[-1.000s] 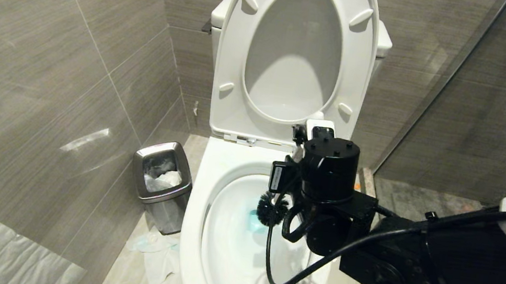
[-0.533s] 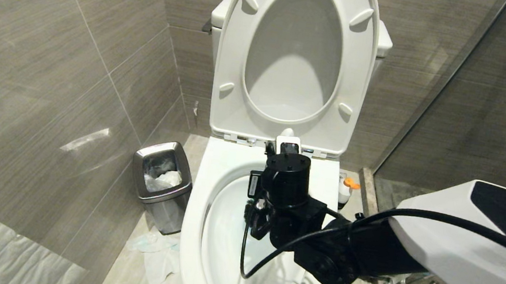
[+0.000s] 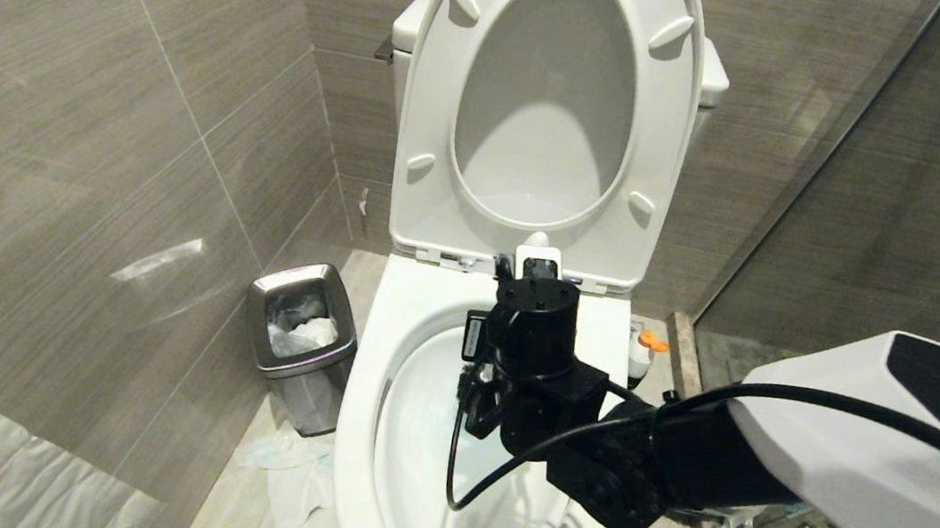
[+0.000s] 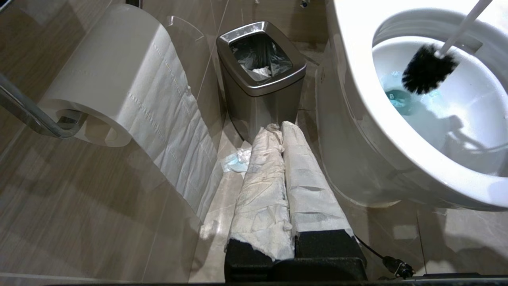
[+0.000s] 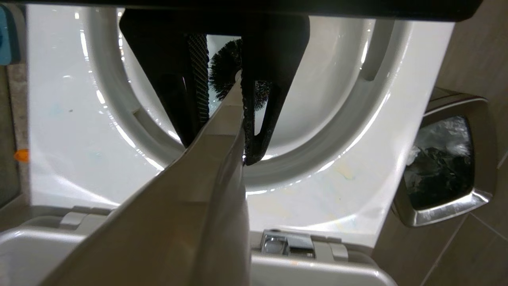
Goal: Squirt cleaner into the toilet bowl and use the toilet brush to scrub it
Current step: Scrub the toilet bowl
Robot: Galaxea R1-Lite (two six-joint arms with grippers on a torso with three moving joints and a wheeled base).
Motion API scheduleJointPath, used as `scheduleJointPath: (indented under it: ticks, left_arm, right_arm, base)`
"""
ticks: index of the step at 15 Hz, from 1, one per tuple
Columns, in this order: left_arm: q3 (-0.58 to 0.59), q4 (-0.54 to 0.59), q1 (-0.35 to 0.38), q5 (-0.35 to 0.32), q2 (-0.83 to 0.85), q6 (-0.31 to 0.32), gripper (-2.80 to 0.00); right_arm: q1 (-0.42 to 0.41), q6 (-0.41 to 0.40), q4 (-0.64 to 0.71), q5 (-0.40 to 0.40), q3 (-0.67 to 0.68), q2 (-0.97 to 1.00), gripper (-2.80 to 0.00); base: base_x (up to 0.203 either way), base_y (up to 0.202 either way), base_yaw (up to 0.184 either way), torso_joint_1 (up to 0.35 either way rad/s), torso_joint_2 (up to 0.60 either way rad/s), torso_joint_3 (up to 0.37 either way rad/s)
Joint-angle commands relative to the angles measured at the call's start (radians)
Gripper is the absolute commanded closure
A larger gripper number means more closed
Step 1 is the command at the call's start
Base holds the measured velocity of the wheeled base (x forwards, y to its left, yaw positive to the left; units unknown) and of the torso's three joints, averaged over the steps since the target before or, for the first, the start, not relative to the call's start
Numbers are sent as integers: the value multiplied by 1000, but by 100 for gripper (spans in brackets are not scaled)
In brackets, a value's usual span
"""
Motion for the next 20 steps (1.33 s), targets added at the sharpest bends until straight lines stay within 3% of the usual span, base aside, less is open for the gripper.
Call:
scheduleJointPath:
  ticks: [1,6,14,20]
  left_arm:
    - [0,0,0,0,0,0,0]
    - [0,0,0,0,0,0,0]
    - [0,0,0,0,0,0,0]
    - [0,0,0,0,0,0,0]
  right_arm:
    - [1,0,7,-1,64,-139,0]
    - [2,11,2,5,99,-77,0]
    - [-2,17,-62,-3,-25,180,0]
    - [0,19,-78,-4,37,31,0]
  base:
    - [0,0,0,0,0,0]
    - [0,0,0,0,0,0]
    - [0,0,0,0,0,0]
    - [0,0,0,0,0,0]
